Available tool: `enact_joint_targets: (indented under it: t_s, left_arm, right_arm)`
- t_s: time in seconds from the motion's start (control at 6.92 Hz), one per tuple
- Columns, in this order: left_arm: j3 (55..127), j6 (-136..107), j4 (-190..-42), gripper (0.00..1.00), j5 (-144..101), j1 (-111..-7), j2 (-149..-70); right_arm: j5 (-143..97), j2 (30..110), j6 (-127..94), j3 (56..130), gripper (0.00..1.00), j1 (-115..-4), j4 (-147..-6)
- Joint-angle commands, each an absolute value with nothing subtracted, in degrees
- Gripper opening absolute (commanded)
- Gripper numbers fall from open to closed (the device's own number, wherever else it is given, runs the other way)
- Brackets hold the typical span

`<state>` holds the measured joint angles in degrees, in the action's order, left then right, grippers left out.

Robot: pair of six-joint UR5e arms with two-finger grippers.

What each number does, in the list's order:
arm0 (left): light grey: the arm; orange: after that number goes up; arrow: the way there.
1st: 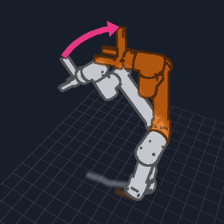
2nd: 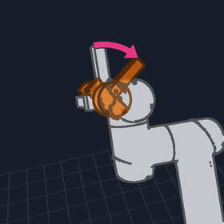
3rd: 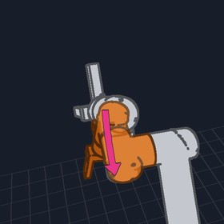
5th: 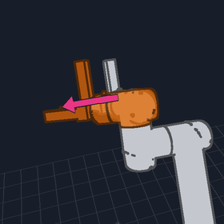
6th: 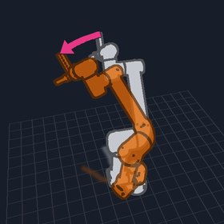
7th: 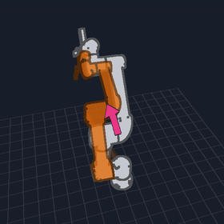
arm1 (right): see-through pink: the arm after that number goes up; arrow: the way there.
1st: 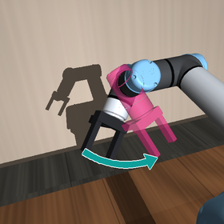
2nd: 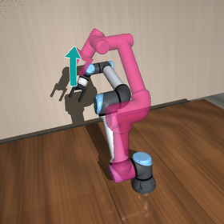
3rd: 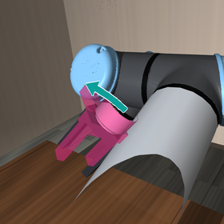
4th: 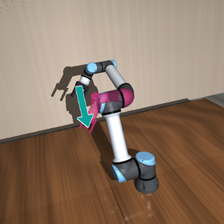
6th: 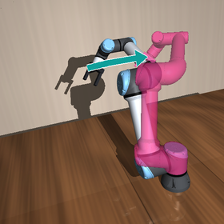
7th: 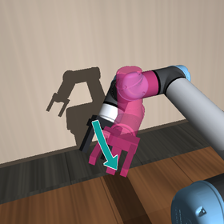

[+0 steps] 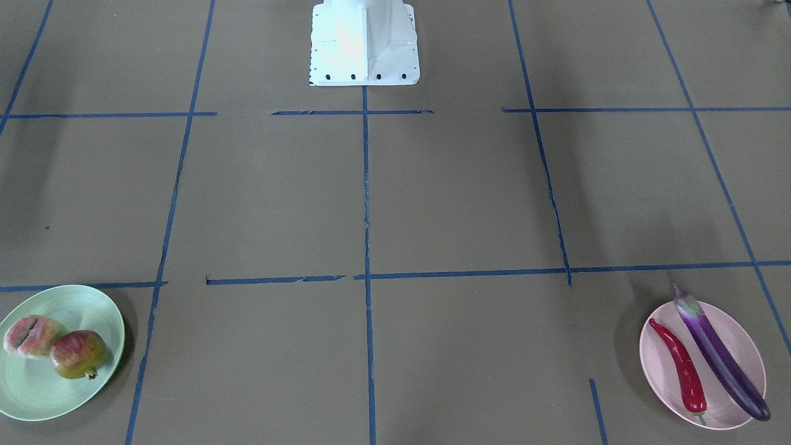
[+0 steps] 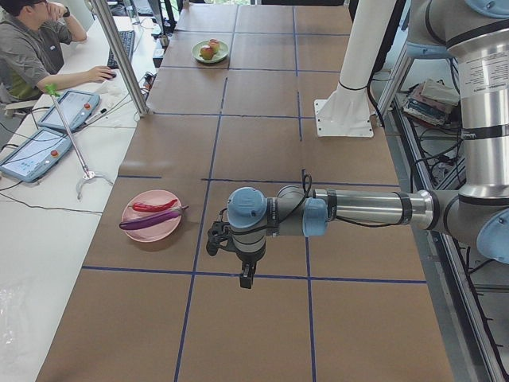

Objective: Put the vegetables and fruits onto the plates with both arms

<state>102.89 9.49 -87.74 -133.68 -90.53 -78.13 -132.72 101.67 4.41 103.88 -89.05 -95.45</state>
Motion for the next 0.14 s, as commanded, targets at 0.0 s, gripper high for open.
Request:
enact_joint_targets:
  t_s: [0.0]
  left_arm:
    - [103.0, 9.5, -87.8, 1.00, -133.7, -90.5, -78.1]
  right_arm:
    - [-132.7, 101.7, 4.5, 104.0, 1.00, -89.0, -95.4]
